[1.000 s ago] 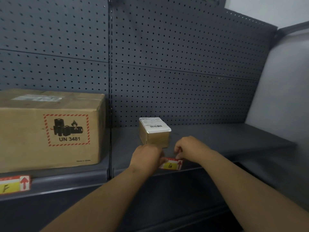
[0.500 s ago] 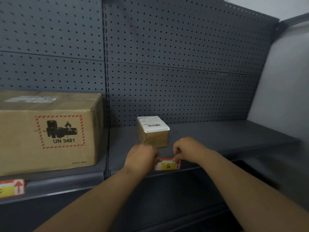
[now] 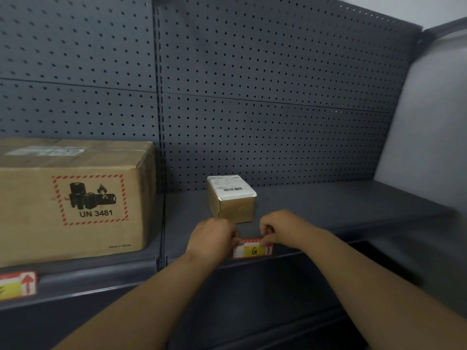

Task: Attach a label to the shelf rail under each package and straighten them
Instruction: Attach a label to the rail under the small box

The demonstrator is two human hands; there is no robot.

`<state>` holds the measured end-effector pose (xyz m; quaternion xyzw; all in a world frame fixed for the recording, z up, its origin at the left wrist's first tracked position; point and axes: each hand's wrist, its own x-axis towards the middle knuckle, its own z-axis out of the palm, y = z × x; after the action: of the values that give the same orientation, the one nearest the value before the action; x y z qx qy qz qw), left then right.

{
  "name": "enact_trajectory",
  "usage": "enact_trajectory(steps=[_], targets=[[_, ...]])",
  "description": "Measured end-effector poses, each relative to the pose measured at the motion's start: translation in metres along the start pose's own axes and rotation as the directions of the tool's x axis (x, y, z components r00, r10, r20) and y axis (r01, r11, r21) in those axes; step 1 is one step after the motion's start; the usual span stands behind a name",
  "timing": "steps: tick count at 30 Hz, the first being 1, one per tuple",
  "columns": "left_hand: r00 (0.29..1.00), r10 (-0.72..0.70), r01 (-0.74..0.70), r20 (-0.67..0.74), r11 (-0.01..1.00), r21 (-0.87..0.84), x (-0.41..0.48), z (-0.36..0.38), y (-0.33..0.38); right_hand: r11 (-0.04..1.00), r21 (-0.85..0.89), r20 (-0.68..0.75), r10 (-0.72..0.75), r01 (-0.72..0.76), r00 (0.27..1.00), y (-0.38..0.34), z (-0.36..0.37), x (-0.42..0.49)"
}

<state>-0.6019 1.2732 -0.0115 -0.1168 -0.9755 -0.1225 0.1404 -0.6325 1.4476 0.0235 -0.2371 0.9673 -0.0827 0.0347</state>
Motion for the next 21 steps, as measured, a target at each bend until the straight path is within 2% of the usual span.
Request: enact_trajectory(steps=[12, 21], targets=[[1.0, 0.003, -0.003, 0.003, 1.0, 0.008, 0.0, -0.001, 0.001, 0.992, -0.124, 0.093, 0.05, -0.039, 0.994, -0.011, -0.005, 0.004], [1.0, -0.018, 0.019, 0.01, 1.0, -0.012, 0.0, 0.0, 0.002, 0.99, -0.13, 0.073, 0.073, -0.063, 0.995, -0.014, -0.009, 0.0]])
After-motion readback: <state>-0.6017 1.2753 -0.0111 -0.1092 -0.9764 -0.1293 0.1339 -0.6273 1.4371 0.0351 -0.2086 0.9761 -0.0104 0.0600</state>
